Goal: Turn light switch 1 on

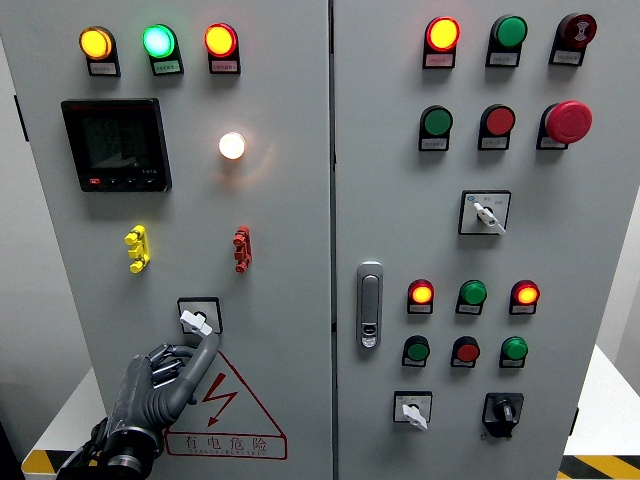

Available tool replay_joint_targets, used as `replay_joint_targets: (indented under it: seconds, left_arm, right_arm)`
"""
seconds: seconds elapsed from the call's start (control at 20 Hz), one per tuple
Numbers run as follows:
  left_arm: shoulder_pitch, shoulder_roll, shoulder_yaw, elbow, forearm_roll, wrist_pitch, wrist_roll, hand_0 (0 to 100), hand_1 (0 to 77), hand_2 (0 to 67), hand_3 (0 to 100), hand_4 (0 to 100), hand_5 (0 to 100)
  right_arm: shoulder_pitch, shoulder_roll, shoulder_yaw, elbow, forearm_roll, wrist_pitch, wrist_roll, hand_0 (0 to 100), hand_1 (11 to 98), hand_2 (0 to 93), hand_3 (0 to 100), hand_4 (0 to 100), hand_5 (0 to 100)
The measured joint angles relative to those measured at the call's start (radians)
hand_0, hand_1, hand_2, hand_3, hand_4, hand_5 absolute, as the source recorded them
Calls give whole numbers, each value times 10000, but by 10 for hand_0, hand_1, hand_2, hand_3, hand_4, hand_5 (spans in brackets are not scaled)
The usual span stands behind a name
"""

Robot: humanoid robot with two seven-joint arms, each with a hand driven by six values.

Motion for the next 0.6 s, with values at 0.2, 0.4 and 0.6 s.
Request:
replay_joint_targets:
  seconds: [0.2, 0.4, 0.6]
  left_arm:
    - [484, 401, 572, -118, -1007, 0, -550, 0, 467, 546, 952, 1000, 750]
    - [1520, 1403, 1391, -101, -2737, 9, -1890, 0, 411, 451, 801, 898, 588]
    - [2457, 2736, 2438, 198, -5113, 8, -2575, 0, 371, 436, 765, 872, 595]
  right_arm:
    - [1, 0, 0, 0, 0, 0, 9, 0, 226, 0, 110, 230, 146]
    - [1, 0, 0, 0, 0, 0, 11, 0, 225, 0, 111, 230, 146]
    - [5, 0, 0, 0, 0, 0, -4, 0, 225, 0, 110, 230, 146]
